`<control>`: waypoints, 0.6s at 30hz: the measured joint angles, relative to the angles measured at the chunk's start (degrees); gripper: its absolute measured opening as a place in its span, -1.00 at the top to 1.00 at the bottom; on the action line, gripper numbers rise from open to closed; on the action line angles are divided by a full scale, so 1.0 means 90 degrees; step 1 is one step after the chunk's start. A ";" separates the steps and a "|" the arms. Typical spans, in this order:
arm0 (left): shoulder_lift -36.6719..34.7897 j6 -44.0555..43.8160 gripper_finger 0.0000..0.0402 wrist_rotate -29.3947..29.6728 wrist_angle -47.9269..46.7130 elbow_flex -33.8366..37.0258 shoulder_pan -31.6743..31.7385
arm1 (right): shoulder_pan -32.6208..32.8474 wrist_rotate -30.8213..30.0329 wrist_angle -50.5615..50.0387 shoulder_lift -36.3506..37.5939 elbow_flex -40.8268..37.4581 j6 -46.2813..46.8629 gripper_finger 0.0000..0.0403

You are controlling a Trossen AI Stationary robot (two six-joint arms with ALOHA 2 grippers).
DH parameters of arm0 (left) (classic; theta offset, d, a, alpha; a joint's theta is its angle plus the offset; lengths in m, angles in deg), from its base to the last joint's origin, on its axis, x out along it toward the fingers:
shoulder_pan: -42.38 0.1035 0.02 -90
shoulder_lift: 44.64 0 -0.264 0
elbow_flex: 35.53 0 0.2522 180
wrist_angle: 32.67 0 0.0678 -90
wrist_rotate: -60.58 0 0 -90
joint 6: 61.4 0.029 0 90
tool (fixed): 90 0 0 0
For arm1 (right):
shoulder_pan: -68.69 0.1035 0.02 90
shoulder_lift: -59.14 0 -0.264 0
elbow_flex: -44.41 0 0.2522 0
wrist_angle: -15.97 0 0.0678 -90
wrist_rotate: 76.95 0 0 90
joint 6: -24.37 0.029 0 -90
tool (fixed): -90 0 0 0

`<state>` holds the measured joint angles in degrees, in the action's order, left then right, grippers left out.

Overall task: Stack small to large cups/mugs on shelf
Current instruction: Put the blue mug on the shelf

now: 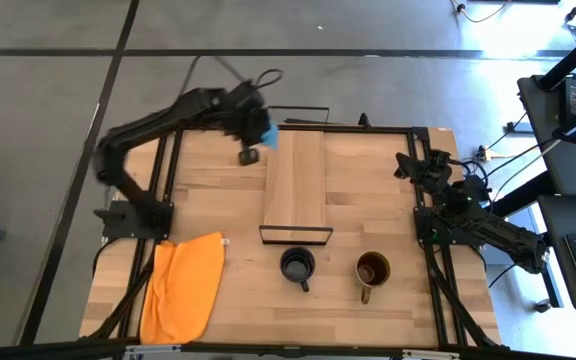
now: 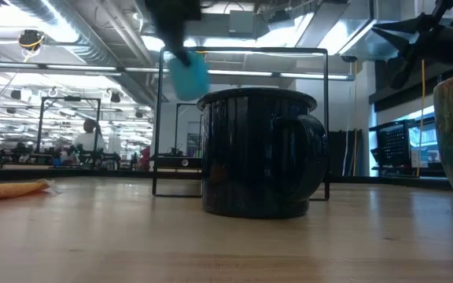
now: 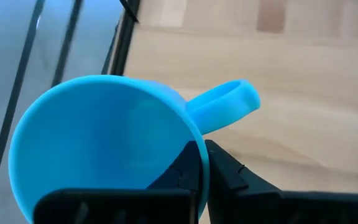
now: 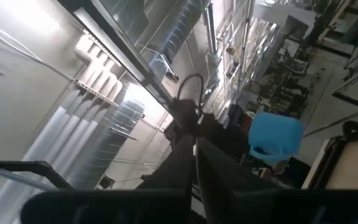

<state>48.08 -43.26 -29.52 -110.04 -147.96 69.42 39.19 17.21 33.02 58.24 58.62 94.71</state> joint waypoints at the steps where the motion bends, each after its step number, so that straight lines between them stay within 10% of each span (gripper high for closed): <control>1: 0.0347 -0.0019 0.99 -0.0002 -0.0104 -0.0371 0.0034 | 0.0000 0.0002 0.0009 0.0000 0.0000 -0.0022 0.88; 18: 0.3732 -0.2647 1.00 -0.0473 -0.0833 -0.3767 0.0090 | -0.0002 -0.0018 0.0021 0.0002 0.0002 -0.0044 0.88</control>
<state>81.67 -67.08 -33.78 -117.54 -181.87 70.22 39.17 17.05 33.21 58.26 58.64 94.32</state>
